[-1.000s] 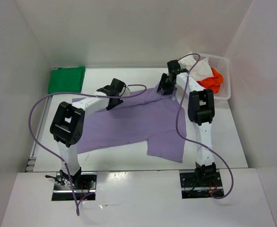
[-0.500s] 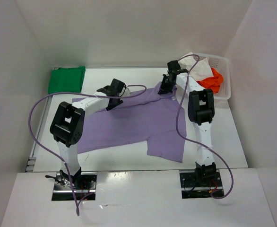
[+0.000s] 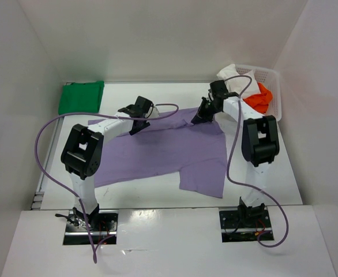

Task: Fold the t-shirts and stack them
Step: Fold the flattened tshirt in 1/3 of the way

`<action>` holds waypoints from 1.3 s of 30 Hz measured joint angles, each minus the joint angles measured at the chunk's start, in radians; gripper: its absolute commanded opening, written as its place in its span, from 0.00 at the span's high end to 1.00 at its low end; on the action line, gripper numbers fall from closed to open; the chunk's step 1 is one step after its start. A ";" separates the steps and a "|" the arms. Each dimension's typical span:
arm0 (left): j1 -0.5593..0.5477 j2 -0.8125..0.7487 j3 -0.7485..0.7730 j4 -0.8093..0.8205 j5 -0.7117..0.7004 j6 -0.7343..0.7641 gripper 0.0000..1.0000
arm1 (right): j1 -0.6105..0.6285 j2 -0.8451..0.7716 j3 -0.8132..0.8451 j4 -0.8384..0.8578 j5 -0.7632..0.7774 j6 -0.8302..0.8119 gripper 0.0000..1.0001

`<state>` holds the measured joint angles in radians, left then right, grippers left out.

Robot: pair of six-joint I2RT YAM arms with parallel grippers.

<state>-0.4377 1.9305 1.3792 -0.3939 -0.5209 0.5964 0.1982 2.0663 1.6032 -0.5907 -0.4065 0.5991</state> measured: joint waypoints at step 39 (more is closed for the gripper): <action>-0.329 -0.048 0.121 -0.061 0.355 -0.164 0.33 | -0.078 -0.291 -0.412 0.094 0.051 0.031 0.53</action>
<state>-0.7666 1.8820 1.5002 -0.4553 -0.1661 0.4320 0.1200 1.7756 1.1915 -0.4965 -0.3553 0.6304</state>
